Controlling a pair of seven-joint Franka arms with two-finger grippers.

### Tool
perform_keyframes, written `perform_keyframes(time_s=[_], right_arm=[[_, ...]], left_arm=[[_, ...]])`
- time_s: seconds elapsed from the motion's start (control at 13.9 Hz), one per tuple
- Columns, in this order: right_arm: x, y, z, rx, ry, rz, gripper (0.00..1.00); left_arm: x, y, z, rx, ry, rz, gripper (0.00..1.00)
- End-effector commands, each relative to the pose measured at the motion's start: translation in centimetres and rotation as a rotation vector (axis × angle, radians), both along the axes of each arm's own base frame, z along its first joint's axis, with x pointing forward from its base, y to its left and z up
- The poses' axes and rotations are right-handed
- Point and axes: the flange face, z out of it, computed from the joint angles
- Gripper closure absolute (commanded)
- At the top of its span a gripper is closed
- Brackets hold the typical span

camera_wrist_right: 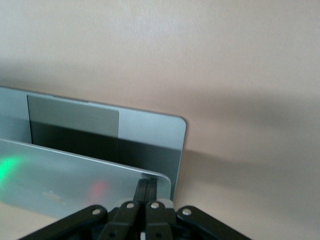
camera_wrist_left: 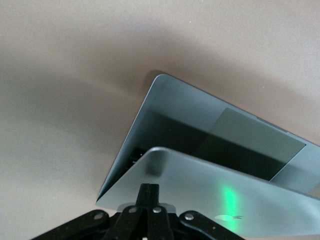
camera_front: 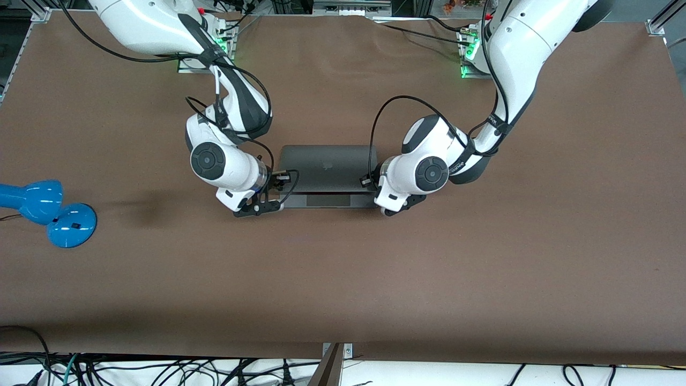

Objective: Close laptop with both arms from behind
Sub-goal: 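Press the lid down with the right gripper while the left gripper presses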

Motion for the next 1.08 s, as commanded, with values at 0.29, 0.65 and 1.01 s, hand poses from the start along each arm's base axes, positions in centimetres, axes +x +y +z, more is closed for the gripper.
perform_keyframes(time_s=[0.29,0.65,1.01], right_arm=[[1.3,0.6,-1.8,-0.015,-0.024,0.028,0.99],[1.7,0.7,-3.3,0.001,-0.045,0.016,0.99],[1.8,0.7,-5.1,-0.008,-0.066,0.042,0.99]], left_arm=[[1.0,-0.3,-2.3,0.026,-0.042,0.016,1.0],[1.5,-1.1,-4.0,0.056,-0.057,0.017,1.0],[1.7,-0.8,-5.6,0.052,-0.062,0.029,1.0]])
